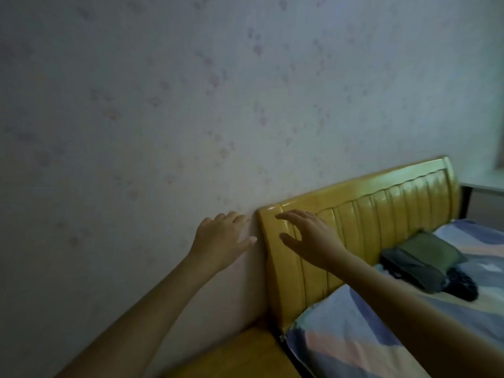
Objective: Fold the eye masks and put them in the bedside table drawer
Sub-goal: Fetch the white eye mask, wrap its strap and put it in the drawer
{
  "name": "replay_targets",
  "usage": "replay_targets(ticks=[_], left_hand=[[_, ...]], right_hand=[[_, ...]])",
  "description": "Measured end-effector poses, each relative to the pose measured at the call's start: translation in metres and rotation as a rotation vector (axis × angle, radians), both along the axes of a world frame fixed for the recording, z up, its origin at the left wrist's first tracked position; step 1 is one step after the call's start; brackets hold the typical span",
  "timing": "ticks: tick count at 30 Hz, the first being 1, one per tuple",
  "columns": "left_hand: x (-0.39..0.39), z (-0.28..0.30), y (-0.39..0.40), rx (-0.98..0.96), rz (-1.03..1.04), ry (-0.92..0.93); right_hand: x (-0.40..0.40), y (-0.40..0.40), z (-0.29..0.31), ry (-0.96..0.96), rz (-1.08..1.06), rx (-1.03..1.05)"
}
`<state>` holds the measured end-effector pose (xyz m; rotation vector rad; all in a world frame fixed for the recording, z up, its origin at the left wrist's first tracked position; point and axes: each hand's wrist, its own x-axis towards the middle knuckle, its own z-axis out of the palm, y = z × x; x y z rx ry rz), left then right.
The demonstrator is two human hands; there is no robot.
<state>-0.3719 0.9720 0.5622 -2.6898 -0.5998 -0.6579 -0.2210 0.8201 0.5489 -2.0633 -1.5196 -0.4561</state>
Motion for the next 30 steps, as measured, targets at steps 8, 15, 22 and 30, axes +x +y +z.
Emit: replay_targets(ticks=[8,15,22,30], left_hand=[[0.000,0.071,-0.079,0.079,-0.320,-0.059],[0.003,0.103,-0.189,0.149,-0.708,-0.175],[-0.012,0.117,-0.326,0.264,-0.967,-0.210],[-0.073,0.100,-0.530,0.215,-1.287,-0.250]], right_hand=[[-0.050,-0.119,0.052,-0.051,-0.339,0.053],[-0.110,-0.288,0.084,-0.067,-0.703,0.095],[-0.205,-0.463,0.098,-0.101,-1.027,0.117],[-0.380,-0.681,0.083,-0.095,-1.368,0.095]])
